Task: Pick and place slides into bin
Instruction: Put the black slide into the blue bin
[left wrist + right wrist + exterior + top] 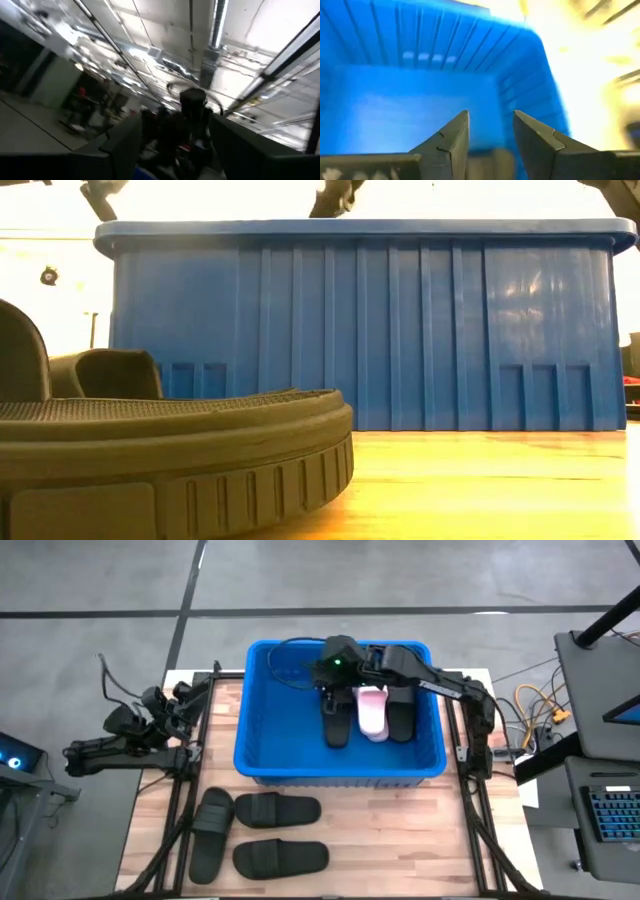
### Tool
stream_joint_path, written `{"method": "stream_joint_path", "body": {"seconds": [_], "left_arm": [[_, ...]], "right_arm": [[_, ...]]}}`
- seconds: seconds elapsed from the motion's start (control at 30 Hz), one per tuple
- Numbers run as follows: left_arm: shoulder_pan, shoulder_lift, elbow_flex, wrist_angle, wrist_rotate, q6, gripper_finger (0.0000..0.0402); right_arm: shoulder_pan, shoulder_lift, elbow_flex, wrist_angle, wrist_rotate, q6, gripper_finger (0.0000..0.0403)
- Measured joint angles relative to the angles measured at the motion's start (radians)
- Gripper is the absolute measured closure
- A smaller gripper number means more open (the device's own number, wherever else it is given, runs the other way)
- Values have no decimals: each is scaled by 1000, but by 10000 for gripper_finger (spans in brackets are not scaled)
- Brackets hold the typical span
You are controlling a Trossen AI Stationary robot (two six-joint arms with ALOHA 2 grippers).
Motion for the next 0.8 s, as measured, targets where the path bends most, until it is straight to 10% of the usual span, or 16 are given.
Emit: {"method": "stream_joint_path", "body": {"seconds": [0.4,0.8], "left_arm": [[-2,200,69,-56,276,-363,185],[-70,636,569,-529,431,-353,224]], "right_arm": [[162,-152,188,-24,90,-141,298],[182,-283,181,-373,290,-1,310]]}}
